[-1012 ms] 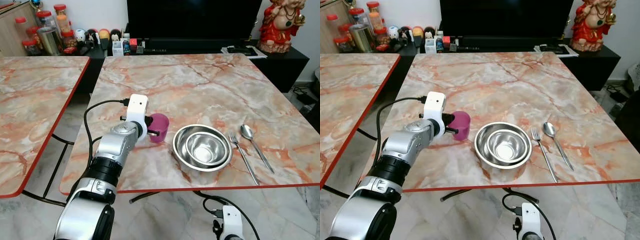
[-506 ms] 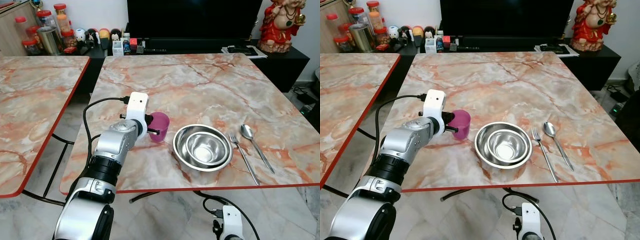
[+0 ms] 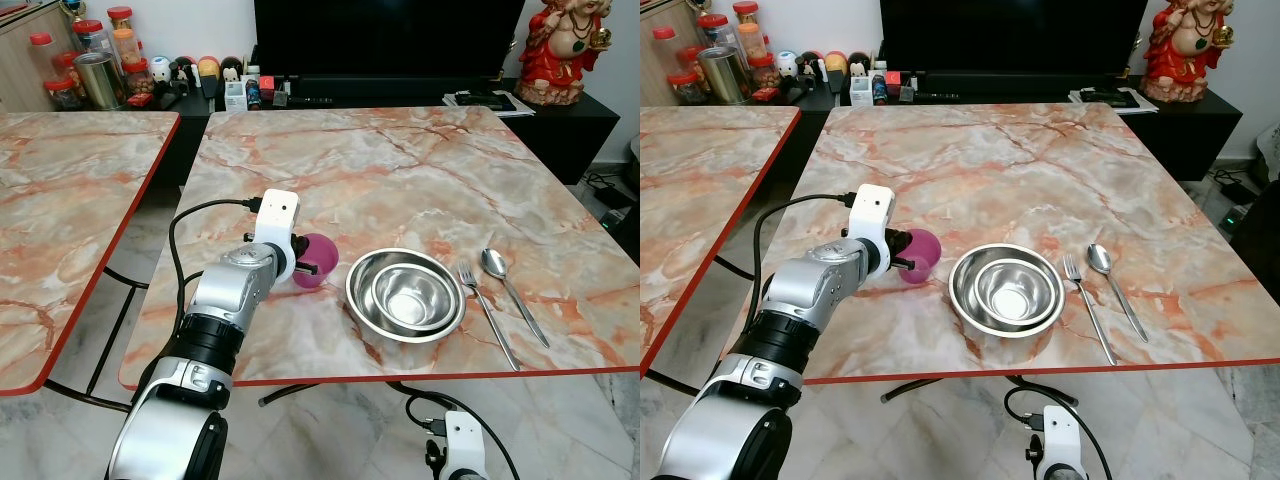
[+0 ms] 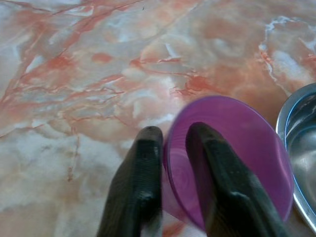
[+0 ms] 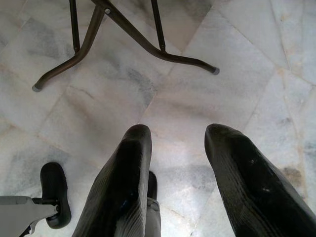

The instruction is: Setting the table

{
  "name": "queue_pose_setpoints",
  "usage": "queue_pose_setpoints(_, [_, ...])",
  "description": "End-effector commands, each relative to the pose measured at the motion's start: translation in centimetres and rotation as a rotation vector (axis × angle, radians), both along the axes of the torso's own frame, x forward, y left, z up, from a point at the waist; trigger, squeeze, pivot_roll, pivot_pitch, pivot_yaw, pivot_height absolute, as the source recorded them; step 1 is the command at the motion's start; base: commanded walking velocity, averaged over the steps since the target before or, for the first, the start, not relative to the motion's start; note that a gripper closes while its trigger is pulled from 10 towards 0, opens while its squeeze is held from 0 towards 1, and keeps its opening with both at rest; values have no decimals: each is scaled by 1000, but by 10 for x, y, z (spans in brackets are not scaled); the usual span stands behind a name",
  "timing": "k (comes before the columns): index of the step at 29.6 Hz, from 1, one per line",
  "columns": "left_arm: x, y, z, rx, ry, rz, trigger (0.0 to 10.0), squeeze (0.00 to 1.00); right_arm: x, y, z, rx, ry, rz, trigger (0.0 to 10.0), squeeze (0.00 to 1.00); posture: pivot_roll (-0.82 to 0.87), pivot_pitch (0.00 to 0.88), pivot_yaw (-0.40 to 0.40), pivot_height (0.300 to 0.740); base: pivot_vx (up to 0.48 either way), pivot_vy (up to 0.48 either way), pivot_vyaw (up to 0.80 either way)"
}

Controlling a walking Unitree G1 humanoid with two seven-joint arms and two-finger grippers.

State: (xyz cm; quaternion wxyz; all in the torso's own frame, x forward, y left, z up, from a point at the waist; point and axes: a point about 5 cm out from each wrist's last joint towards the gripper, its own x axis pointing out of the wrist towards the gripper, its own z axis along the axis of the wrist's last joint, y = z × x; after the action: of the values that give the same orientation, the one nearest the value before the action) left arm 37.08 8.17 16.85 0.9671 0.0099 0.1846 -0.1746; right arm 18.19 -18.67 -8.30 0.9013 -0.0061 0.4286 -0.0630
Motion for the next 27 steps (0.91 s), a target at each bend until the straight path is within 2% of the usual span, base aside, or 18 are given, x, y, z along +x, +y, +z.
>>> queue_pose_setpoints(1, [-1,0,2,4,-13,-6,10000,1000,1,1,0,4,-1,-8,10000,0,51,0,-19,740,0,0,0])
queue_pose_setpoints(2, [-1,0,3,2,-16,-2,10000,1000,1,1,0,5,-1,-8,10000,0,51,0,-19,740,0,0,0])
queue_pose_setpoints(3, [-1,0,3,0,-17,1,10000,0,1,1,0,5,-1,-8,10000,0,51,0,-19,740,0,0,0])
queue_pose_setpoints(8, [1,0,9,-8,-61,7,10000,0,1,0,0,4,0,-9,10000,0,50,0,-19,740,0,0,0])
queue_pose_setpoints(12, [2,-1,18,-22,-130,0,10000,0,2,0,1,4,-1,-9,10000,0,53,0,-21,740,0,0,0])
queue_pose_setpoints(21, [3,-1,28,-53,-175,-3,10000,0,2,1,1,5,-2,-8,10000,0,54,0,-22,740,0,0,0])
queue_pose_setpoints(23, [5,3,34,-75,-221,13,10000,0,2,1,1,4,-3,-9,10000,0,54,0,-22,740,0,0,0])
queue_pose_setpoints(27, [5,16,51,-148,-379,59,10000,0,3,1,1,4,-7,-11,10000,0,56,0,-21,740,0,0,0])
